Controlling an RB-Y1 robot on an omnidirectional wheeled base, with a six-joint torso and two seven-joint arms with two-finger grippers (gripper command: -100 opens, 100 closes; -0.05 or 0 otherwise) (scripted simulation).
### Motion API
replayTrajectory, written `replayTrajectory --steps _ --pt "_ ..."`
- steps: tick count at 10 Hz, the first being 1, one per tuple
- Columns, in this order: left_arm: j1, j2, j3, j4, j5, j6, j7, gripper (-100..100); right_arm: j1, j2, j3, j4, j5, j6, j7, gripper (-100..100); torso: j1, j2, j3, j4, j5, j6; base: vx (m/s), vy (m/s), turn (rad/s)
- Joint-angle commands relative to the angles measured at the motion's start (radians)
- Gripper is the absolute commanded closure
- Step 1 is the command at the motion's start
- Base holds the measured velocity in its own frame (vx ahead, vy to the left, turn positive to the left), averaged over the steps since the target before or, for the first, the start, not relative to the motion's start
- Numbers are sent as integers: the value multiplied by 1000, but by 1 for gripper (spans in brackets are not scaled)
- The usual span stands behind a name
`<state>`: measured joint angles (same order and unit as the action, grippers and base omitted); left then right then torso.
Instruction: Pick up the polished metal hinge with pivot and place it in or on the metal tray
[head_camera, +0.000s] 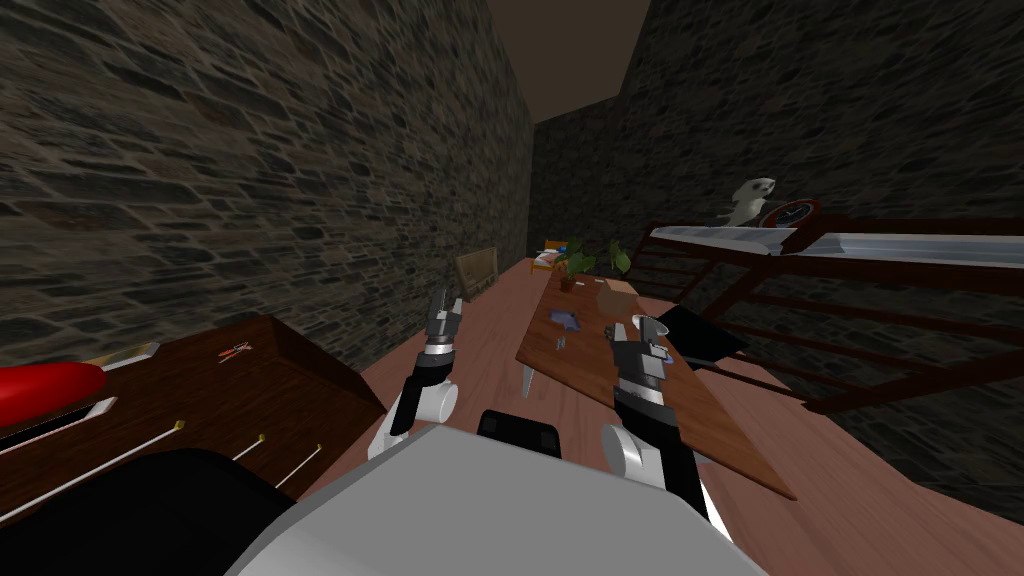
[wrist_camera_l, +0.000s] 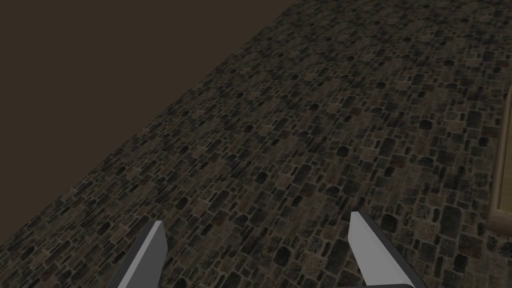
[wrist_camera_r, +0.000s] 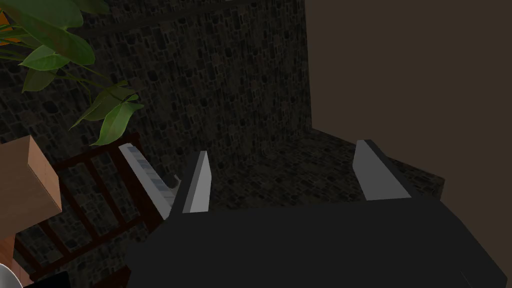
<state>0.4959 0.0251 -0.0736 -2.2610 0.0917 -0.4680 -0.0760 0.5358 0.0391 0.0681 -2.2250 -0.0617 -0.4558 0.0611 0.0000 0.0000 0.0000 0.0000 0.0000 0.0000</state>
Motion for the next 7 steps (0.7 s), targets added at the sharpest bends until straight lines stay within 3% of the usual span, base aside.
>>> replayTrajectory --steps 1,7 --pt "0 0 0 0 0 0 0 0 -8 -36 -4 10 -3 10 -13 -100 0 0 0 0 0 0 0 0 0" --pt "0 0 0 0 0 0 0 0 -94 -164 -51 120 -32 115 -144 -100 -1 -1 0 0 0 0 1 -6 20"
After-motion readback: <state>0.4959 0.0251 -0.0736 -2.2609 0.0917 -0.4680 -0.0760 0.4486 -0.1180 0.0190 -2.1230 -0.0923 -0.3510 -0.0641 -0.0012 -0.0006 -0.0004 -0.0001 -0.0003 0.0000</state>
